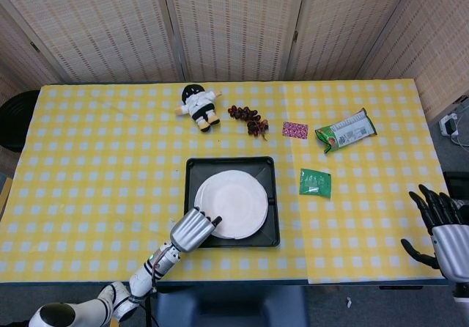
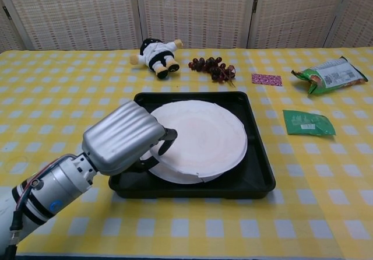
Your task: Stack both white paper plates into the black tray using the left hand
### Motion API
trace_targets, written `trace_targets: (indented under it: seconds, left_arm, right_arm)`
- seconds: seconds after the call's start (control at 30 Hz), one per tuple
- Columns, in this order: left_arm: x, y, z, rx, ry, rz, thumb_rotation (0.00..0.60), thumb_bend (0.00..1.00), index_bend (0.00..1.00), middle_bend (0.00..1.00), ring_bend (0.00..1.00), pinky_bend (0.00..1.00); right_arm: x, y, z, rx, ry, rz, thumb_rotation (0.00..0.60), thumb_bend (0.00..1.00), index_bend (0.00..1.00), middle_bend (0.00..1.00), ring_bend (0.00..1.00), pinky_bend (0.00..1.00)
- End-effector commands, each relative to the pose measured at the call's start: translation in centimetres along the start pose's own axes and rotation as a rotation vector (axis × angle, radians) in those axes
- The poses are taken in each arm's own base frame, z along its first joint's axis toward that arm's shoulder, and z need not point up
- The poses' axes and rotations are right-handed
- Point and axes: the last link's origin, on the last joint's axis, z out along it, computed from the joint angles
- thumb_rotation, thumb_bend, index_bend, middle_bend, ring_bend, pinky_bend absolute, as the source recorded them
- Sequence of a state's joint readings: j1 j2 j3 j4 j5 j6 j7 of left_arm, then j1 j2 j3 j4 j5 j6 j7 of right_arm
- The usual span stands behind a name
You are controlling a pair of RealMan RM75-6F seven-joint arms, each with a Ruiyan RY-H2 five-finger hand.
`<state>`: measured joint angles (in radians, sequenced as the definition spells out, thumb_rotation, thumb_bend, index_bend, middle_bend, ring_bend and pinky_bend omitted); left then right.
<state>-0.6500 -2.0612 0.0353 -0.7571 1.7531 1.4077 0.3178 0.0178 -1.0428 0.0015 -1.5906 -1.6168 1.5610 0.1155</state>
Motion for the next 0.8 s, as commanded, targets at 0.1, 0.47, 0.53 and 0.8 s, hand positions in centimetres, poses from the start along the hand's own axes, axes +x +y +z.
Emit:
trace_targets:
  seconds: [0.1,0.47,0.53,0.8]
  left_arm:
    - [0.0,-0.1,0.1,0.01,0.0,-0.002,0.6,0.43,0.55,1.0,1.0,1.0]
    - [0.4,-0.3,-0.1,0.025,0.0,-0.006,0.6,0.2,0.25,1.0,1.0,1.0]
    - [0.6,-0.7,-0.2,0.032,-0.003,0.01,0.6,0.2,0.25,1.0,1.0,1.0]
    - [3.4,-3.9,-2.3,0.085,-0.01,0.067,0.6,0.17,0.24,1.0,1.0,1.0]
  right_arm:
    - [0.0,0.0,-0.1,0.005,0.0,0.0,0.6,0.29,0.0,0.0,0.0,0.0]
    - [0.3,0.0,-0.2,0.009,0.01,0.006,0.6,0.29,0.0,0.0,0.0,0.0]
    - [0.2,0.0,-0.2,0.012,0.008,0.005,0.6,0.29,0.0,0.0,0.0,0.0]
    - [0.2,-0.1,-0.2,0.014,0.008,0.006,0.6,0.29,0.0,0.0,0.0,0.0]
